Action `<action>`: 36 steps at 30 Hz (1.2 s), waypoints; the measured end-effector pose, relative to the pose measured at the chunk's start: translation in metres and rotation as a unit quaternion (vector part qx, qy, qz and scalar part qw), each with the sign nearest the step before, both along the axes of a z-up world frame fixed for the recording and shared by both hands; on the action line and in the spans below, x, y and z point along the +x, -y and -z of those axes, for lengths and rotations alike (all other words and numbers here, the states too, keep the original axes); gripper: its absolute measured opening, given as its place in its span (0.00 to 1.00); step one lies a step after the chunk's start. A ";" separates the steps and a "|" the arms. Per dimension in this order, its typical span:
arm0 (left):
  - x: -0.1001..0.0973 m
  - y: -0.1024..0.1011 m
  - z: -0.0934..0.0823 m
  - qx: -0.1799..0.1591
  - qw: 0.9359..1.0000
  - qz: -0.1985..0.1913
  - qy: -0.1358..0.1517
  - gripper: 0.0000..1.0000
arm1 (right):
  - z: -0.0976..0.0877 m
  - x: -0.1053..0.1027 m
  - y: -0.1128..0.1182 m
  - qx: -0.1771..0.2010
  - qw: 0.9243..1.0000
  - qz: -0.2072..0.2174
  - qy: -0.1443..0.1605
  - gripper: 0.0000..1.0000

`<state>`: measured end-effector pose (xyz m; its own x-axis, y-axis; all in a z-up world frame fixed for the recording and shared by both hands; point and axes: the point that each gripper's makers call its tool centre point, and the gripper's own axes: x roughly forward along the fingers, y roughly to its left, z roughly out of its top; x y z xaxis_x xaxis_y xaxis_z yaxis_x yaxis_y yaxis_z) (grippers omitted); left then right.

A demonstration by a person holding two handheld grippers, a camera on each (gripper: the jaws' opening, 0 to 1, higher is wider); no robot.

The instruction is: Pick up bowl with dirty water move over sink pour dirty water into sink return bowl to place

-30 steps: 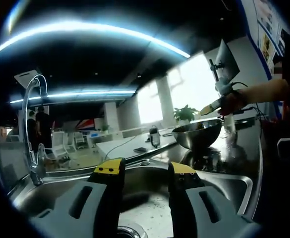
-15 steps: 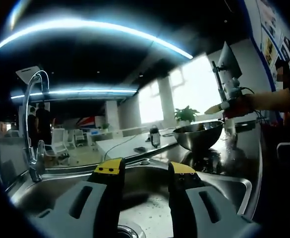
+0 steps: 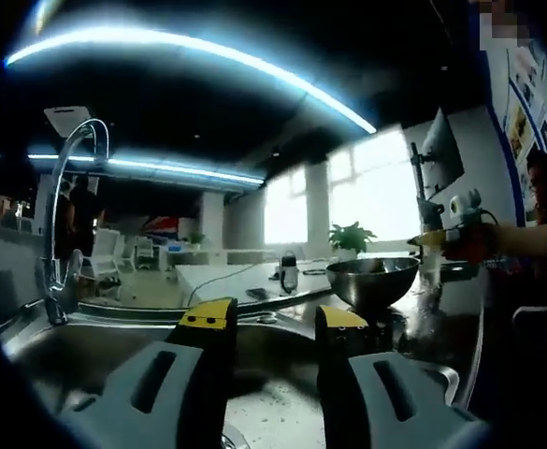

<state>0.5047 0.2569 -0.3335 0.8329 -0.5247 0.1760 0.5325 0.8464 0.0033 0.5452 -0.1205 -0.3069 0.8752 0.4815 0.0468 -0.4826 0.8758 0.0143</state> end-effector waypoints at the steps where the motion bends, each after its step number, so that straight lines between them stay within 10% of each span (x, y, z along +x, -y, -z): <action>1: 0.000 0.001 0.001 0.001 1.000 0.000 -0.002 0.33 | 0.001 -0.005 0.001 0.003 1.000 0.000 0.005 0.65; 11: 0.003 -0.003 0.005 0.015 1.000 -0.024 -0.008 0.33 | 0.015 -0.026 0.012 0.003 1.000 0.018 0.010 0.72; 18: 0.002 -0.002 0.007 0.023 0.999 -0.025 -0.009 0.33 | -0.001 -0.054 -0.006 0.015 0.995 -0.044 0.086 0.76; 24: 0.005 -0.008 0.006 0.013 0.999 -0.030 -0.009 0.33 | 0.031 -0.049 0.005 0.018 0.998 -0.031 0.048 0.64; 36: 0.009 -0.013 0.011 0.024 0.999 -0.036 -0.008 0.33 | 0.043 -0.051 -0.013 -0.053 0.996 -0.038 0.059 0.72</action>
